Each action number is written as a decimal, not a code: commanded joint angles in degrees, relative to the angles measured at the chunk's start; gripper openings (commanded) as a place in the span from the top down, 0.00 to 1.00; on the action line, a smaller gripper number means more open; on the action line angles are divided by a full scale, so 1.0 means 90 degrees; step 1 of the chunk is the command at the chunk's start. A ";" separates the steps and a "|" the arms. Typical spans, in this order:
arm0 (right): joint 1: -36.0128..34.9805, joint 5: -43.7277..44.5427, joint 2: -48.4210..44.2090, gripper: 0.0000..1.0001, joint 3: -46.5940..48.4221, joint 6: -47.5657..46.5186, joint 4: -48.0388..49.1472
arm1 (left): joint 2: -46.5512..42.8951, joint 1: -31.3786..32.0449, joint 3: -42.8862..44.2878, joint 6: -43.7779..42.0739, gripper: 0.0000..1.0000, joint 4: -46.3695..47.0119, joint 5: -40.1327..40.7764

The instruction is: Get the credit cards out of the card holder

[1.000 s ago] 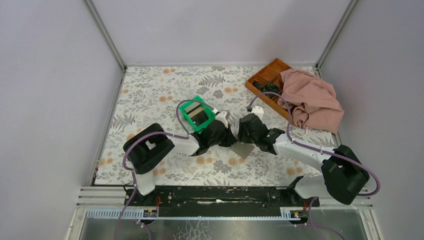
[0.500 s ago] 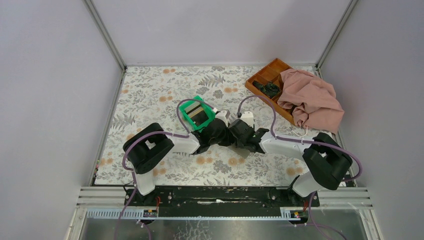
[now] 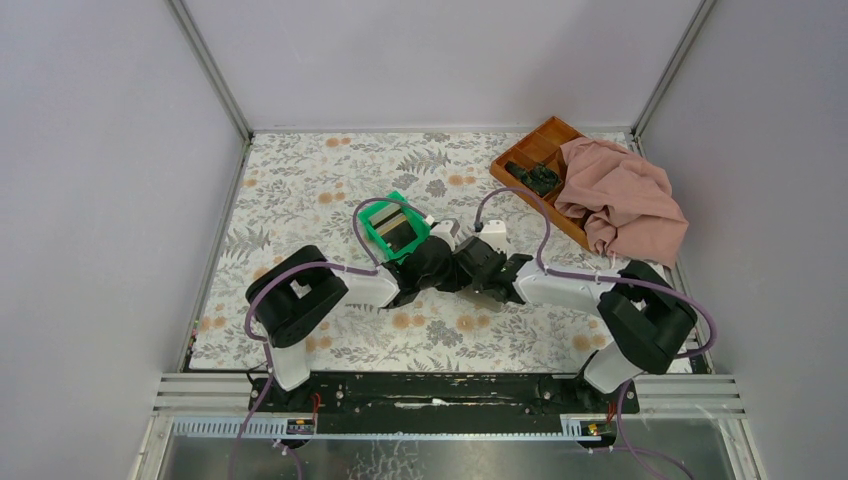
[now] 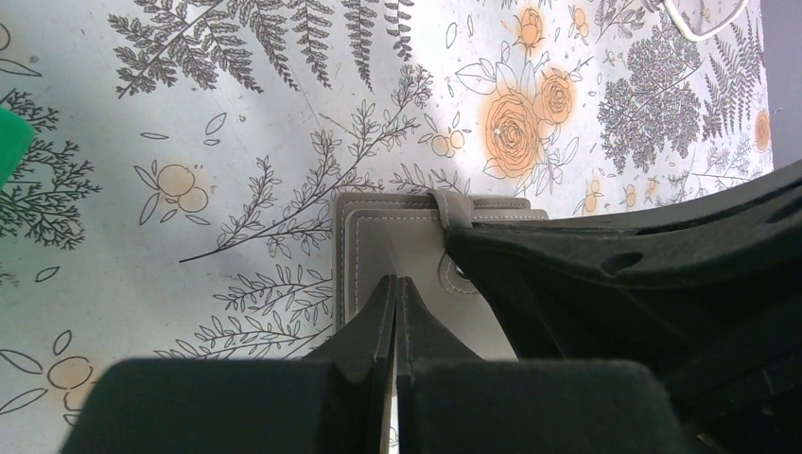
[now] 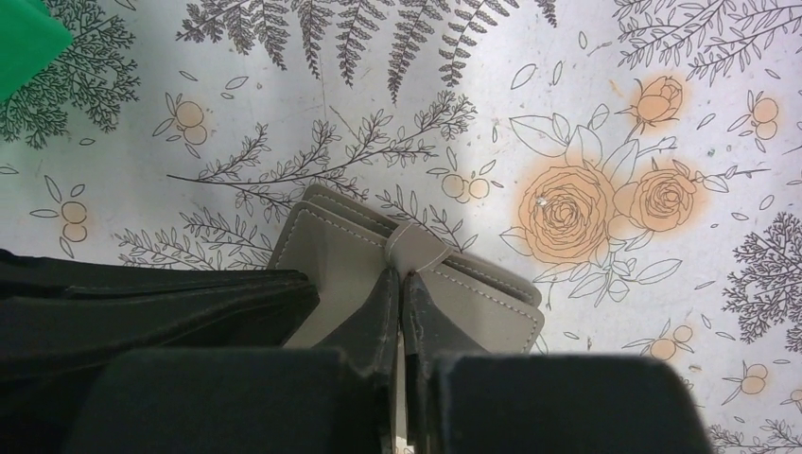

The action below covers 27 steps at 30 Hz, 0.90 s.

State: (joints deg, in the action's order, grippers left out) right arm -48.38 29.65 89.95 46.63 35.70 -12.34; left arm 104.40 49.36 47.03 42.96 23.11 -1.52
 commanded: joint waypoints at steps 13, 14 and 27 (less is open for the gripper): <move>0.1388 -0.3994 -0.1793 1.00 -0.1395 0.0630 0.1983 | 0.0191 -0.0086 0.0078 0.0031 1.00 -0.0254 -0.0012; 0.1474 -0.4241 -0.1880 1.00 -0.1480 0.0746 0.2158 | 0.0202 -0.0085 0.0078 0.0029 1.00 -0.0254 -0.0010; 0.2109 -0.5783 -0.2451 1.00 -0.2028 0.1622 0.3428 | 0.0038 -0.0093 -0.0002 -0.0085 0.96 -0.0116 -0.0047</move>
State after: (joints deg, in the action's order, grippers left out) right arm -29.80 -16.62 71.46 26.72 48.31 9.96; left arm 104.53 48.58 47.27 43.20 23.59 -1.91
